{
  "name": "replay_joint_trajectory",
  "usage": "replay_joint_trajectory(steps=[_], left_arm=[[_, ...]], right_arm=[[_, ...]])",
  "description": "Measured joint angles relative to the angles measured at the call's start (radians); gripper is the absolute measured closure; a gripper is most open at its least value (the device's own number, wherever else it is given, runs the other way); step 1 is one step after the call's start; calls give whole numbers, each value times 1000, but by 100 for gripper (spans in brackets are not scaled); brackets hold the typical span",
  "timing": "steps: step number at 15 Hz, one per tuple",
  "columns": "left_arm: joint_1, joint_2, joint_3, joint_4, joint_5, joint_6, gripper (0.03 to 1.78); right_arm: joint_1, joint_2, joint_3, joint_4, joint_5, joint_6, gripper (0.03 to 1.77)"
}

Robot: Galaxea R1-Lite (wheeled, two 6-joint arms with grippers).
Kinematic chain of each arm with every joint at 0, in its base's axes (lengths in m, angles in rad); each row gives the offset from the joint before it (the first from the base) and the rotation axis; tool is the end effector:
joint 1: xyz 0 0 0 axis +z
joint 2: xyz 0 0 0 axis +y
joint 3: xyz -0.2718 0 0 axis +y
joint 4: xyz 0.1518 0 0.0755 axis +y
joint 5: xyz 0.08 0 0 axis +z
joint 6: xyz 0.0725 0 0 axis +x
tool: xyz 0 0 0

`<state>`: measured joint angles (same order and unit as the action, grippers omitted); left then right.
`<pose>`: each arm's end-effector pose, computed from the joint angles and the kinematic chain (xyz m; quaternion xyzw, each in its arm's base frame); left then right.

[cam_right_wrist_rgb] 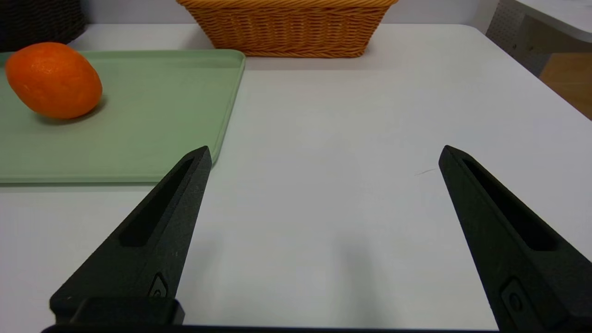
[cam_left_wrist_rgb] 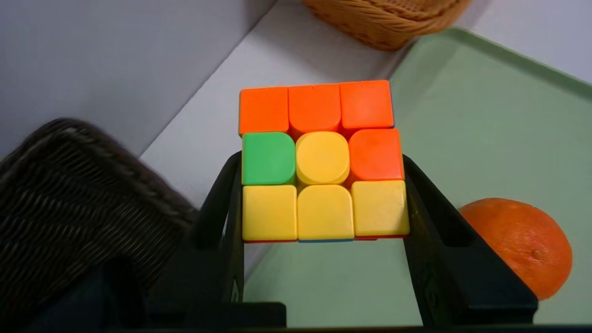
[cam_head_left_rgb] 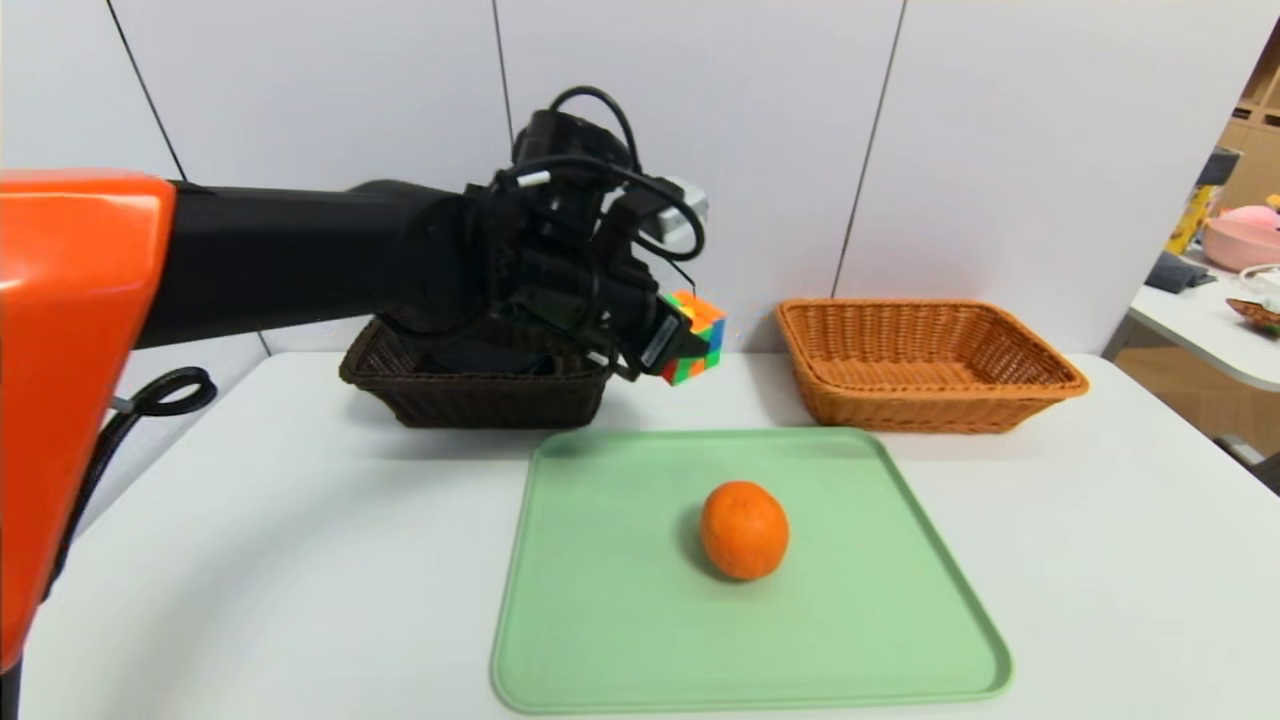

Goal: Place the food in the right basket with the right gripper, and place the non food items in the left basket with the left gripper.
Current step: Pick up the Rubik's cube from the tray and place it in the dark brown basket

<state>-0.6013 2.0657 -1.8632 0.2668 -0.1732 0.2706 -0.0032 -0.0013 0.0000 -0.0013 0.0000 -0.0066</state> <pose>0.3459 -0.2524 0.2141 0.1704 0.1756 -0.3946 0.8857 0.0324 -0.0001 0.0757 -0.0033 -0.0013 -0.0016 1.0000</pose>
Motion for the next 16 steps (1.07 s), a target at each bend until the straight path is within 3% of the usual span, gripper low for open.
replay_joint_trajectory(steps=[5,10,16], left_arm=[[145,-59,-6,-2,153,-114,86],[240,-63,4,-2,218,-233,86],[264,19,14,-27,291,-267,86]], right_arm=[[0,0,0,0,0,0,10],[0,0,0,0,0,0,10],[0,0,0,0,0,0,10]])
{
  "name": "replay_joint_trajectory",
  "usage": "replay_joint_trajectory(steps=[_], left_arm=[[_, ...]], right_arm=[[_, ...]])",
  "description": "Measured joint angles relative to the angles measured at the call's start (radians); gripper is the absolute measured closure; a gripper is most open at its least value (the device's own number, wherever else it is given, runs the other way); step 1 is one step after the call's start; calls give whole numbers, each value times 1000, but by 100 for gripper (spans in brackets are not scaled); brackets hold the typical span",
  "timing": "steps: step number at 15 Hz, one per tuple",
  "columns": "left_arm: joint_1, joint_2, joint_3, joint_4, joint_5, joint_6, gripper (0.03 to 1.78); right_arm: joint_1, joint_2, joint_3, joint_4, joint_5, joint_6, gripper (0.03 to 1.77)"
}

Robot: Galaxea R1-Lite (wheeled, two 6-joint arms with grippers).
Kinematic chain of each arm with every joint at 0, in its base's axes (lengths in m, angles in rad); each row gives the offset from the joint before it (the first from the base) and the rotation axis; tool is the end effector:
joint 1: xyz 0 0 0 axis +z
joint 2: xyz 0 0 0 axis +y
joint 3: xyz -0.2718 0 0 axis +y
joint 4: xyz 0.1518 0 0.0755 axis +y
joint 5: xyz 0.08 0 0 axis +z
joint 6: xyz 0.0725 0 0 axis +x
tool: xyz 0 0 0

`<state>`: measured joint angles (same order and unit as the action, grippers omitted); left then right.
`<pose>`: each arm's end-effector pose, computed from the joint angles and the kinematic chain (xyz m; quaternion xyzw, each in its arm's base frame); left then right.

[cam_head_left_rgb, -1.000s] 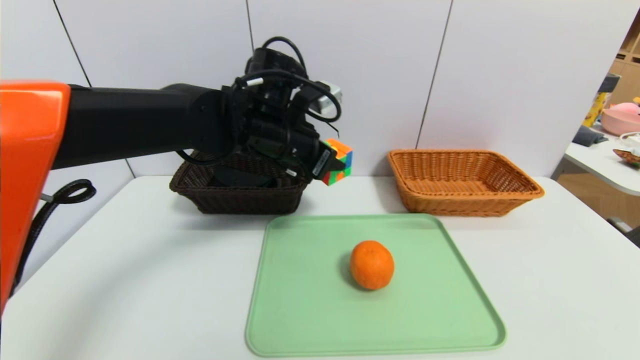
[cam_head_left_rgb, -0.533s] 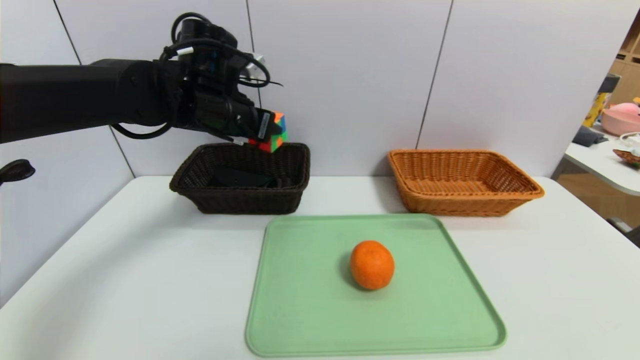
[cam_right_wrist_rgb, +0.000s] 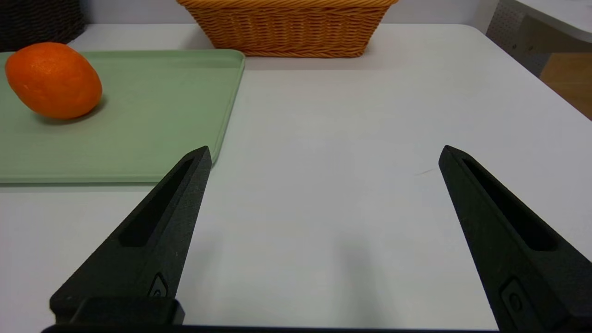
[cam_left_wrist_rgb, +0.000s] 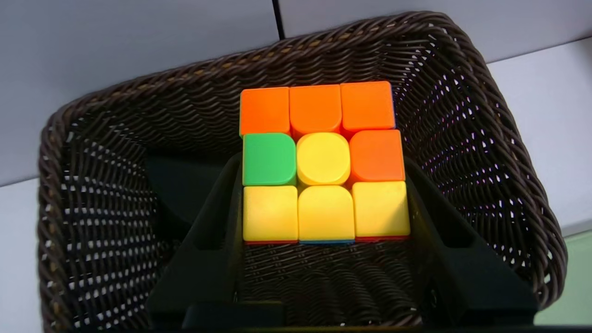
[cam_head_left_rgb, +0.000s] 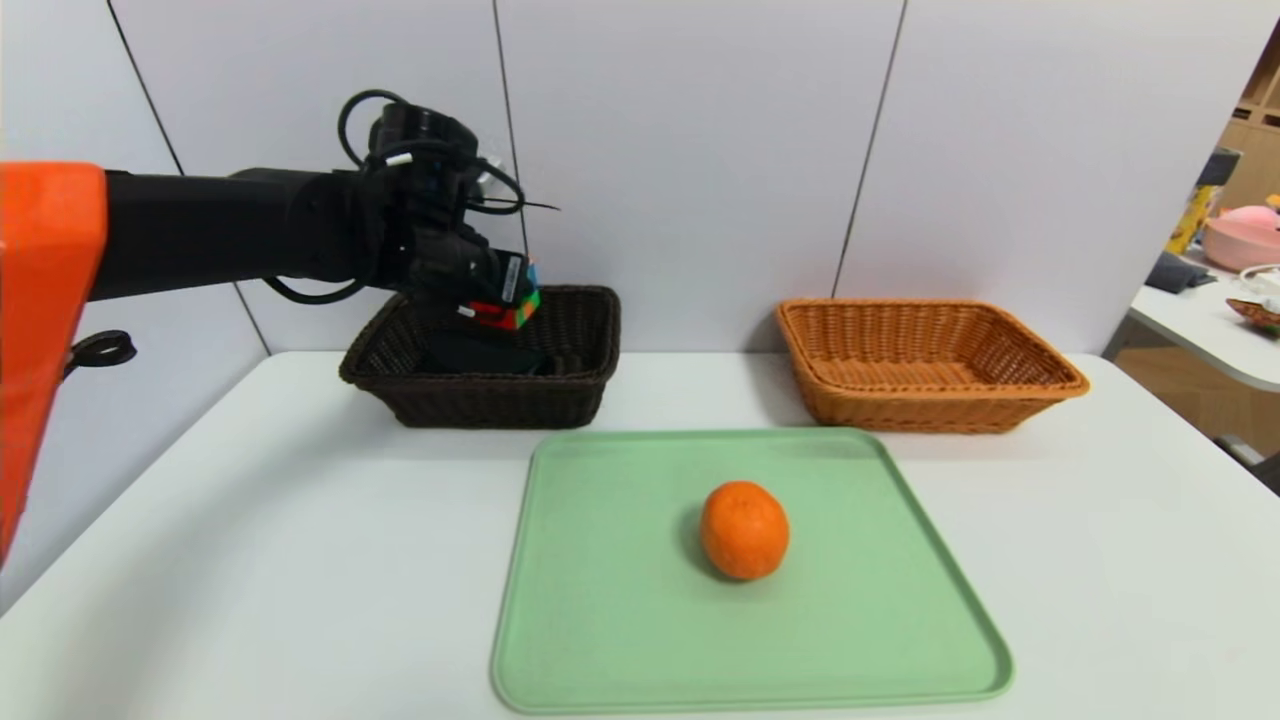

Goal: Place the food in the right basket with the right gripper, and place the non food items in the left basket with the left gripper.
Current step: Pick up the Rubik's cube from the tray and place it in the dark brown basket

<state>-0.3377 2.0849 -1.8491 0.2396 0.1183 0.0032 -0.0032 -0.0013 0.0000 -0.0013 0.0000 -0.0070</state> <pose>0.4124 -0.1357 0.2050 0.0548 0.2292 -0.1068 0.9660 0.0324 -0.0001 0.0757 -0.0035 -0.0013 -0.0016 1.0000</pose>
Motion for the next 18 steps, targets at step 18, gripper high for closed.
replay_joint_trajectory(steps=[18], left_arm=[[-9,109,3,-27,-4,-40,37]], right_arm=[[0,0,0,0,0,0,10]])
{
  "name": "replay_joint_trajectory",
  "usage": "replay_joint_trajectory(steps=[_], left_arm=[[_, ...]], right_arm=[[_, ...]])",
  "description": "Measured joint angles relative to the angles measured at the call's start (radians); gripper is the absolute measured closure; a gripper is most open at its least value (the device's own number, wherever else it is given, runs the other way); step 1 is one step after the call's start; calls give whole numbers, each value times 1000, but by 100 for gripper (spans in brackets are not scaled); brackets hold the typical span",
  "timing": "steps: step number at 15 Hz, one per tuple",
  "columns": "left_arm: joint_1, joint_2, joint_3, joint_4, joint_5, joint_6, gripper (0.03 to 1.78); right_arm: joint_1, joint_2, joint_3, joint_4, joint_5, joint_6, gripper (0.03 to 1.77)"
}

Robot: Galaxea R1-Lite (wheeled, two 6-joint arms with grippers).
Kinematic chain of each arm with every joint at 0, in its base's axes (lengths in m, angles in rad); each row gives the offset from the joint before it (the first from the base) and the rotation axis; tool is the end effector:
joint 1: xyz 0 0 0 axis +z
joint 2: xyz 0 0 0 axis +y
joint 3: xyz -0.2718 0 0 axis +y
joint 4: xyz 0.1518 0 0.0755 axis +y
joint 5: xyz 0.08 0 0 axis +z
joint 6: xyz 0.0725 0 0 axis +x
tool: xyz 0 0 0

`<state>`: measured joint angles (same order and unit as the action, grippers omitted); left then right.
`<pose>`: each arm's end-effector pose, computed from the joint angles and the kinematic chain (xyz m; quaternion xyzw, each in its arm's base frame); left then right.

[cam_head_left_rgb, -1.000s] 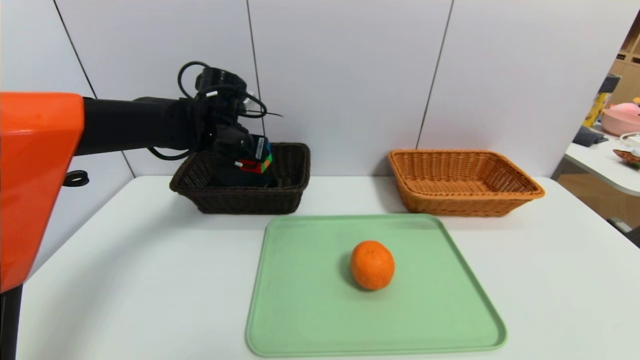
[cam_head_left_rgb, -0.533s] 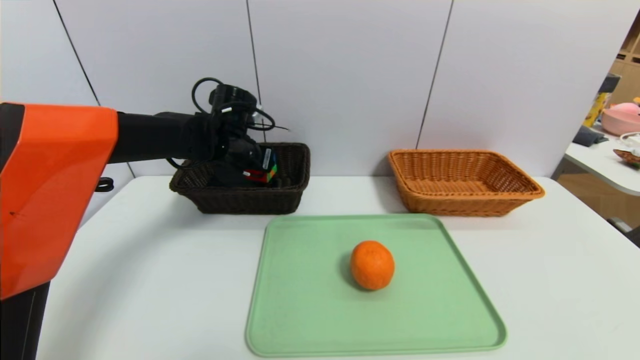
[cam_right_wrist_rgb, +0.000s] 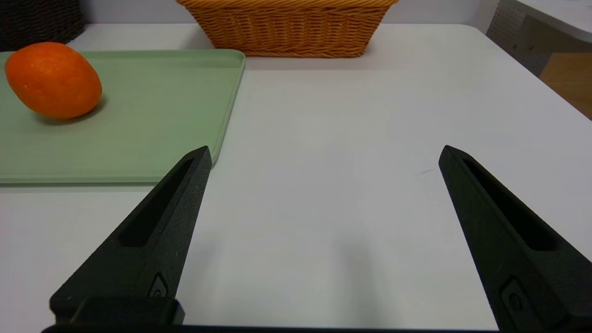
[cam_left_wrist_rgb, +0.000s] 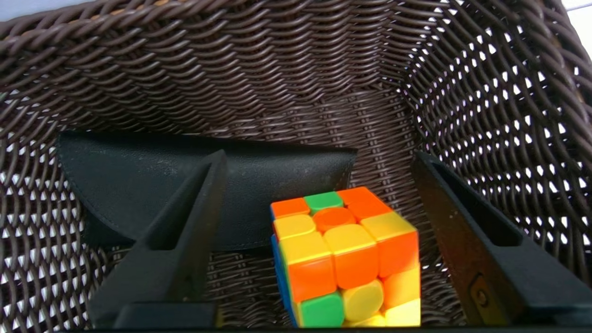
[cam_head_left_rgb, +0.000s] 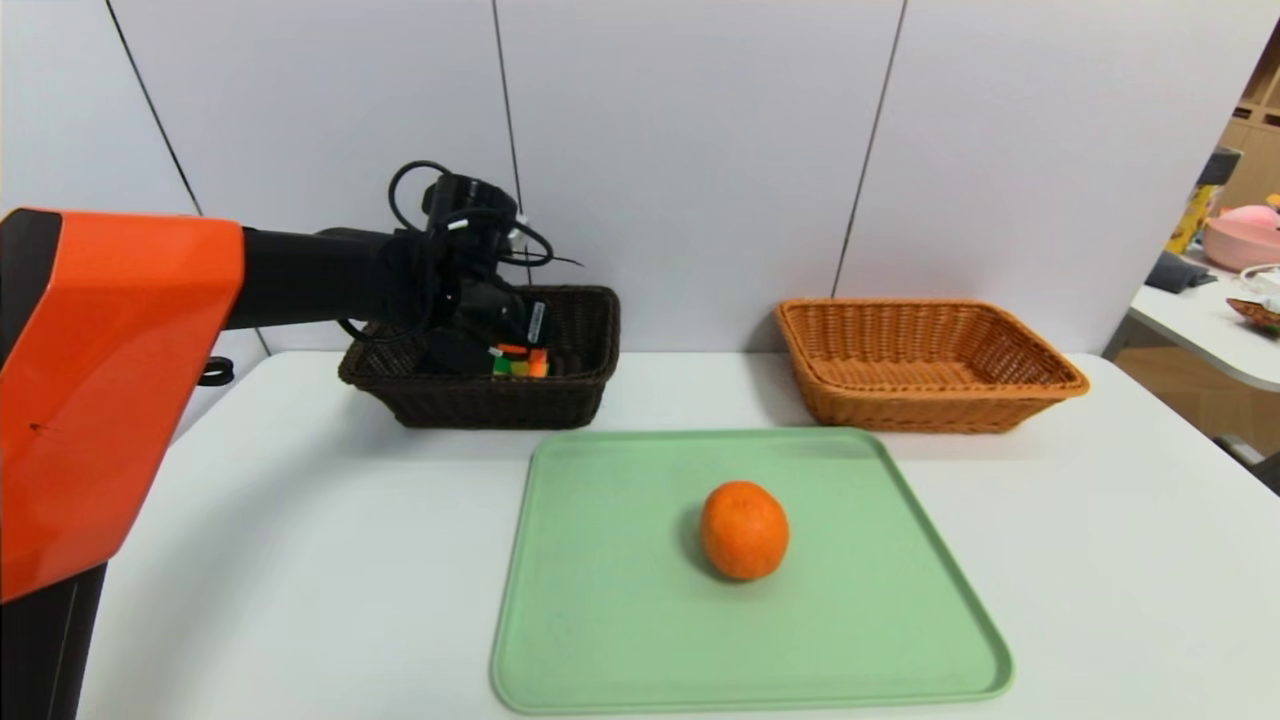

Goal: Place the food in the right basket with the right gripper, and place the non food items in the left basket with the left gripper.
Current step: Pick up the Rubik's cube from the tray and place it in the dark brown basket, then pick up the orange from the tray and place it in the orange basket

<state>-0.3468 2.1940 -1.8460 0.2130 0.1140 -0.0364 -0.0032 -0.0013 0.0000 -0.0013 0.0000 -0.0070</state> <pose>0.4315 -0.1472 0.1590 0.0458 0.2715 -0.1067 0.9554 0.0324 -0.0001 0.0757 -0.0035 -0.0013 -0.0016 1.0000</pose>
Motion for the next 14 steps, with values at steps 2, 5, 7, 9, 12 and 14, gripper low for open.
replay_joint_trajectory(steps=[2,5,7,9,12,14], left_arm=[[-5,-30,12,9,0,1,31],[-31,-112,63,11,-3,16,25],[-76,-179,109,13,-3,33,22],[-134,-237,149,13,-3,44,19],[-240,-307,196,14,-4,58,16],[-309,-341,227,14,-4,88,15]], right_arm=[[0,0,0,0,0,0,10],[0,0,0,0,0,0,10],[0,0,0,0,0,0,10],[0,0,0,0,0,0,10],[0,0,0,0,0,0,10],[0,0,0,0,0,0,10]])
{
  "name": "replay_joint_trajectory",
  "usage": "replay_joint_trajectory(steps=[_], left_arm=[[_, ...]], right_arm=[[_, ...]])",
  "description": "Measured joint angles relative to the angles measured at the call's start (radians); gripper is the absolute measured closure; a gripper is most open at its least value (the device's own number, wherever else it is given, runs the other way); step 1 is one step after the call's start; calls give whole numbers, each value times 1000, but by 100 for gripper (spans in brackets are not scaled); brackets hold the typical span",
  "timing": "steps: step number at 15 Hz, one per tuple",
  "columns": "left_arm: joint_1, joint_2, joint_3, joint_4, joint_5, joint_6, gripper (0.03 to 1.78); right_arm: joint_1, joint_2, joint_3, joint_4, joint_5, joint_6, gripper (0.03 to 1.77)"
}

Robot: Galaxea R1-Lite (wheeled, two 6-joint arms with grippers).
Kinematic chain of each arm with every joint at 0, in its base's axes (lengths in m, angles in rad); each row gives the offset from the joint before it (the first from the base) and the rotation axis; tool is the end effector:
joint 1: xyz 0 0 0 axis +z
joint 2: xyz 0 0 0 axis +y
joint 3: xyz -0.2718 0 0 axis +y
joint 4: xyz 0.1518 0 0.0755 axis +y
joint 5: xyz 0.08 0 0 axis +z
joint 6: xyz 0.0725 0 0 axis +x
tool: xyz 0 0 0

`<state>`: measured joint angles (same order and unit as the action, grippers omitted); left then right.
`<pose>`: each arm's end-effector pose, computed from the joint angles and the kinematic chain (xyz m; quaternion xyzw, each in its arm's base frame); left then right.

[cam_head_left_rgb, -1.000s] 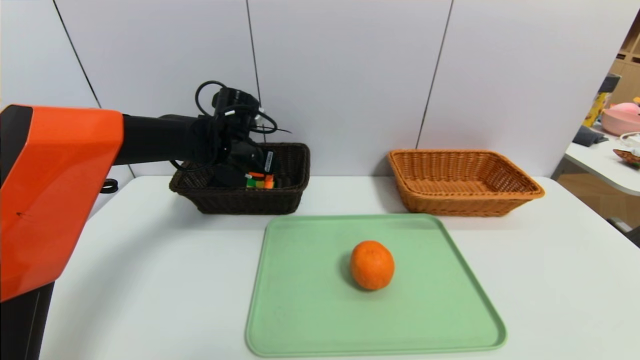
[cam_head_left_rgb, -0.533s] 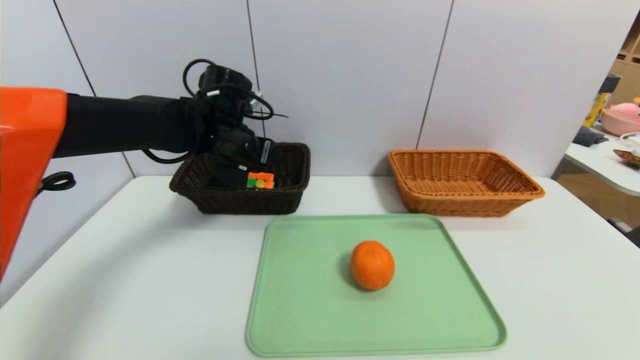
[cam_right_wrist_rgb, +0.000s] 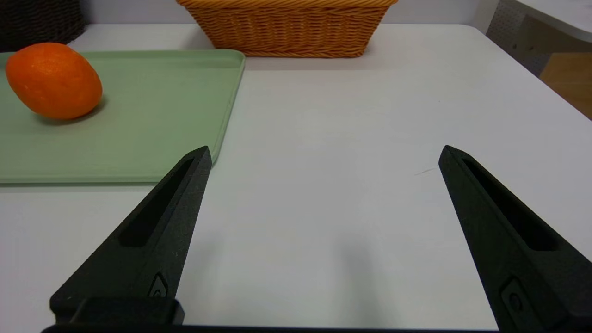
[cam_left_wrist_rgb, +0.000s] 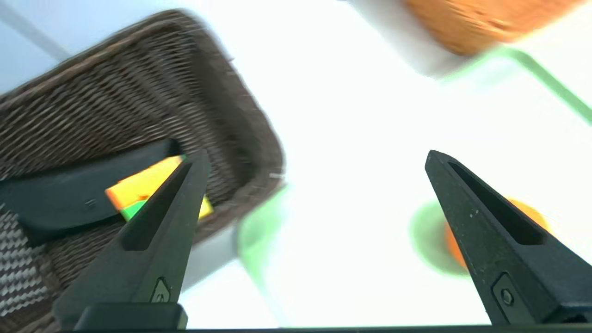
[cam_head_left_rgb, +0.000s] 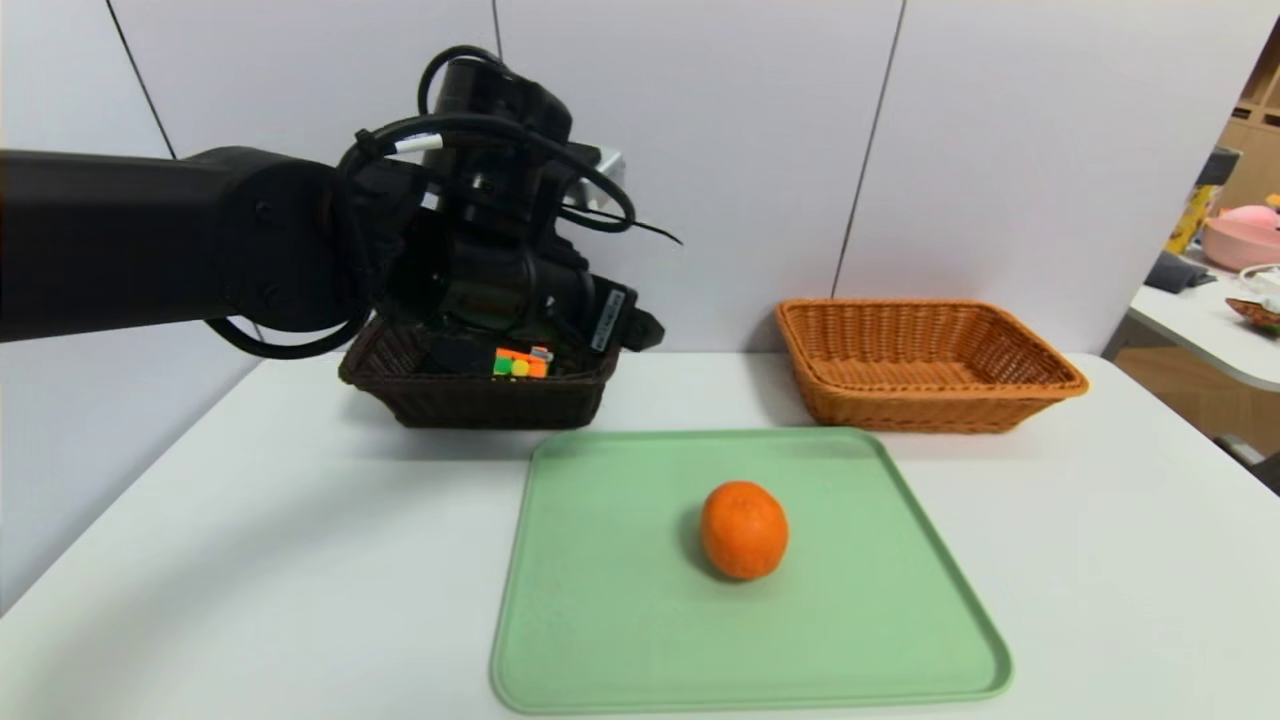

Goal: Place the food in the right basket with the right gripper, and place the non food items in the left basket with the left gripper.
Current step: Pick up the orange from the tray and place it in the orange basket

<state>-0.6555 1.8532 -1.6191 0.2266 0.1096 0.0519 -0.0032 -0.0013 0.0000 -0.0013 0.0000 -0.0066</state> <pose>0.3038 -0.2236 0.2317 0.1095 0.2049 -0.2679 0.9350 0.0324 -0.0001 0.0757 -0.0033 -0.0013 -0.0016 1.0000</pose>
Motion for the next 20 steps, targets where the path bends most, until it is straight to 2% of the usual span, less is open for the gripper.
replay_joint_trajectory(steps=[5,10,13,17,20], left_arm=[[-80,-106,119,34,2,38,14],[-56,-356,385,40,6,55,12],[44,-542,556,39,6,61,12],[264,-795,737,14,4,71,12],[403,-976,874,-56,1,77,12]], right_arm=[[0,0,0,0,0,-1,10],[0,0,0,0,0,-1,10],[0,0,0,0,0,0,10],[0,0,0,0,0,0,10],[0,0,0,0,0,0,10]])
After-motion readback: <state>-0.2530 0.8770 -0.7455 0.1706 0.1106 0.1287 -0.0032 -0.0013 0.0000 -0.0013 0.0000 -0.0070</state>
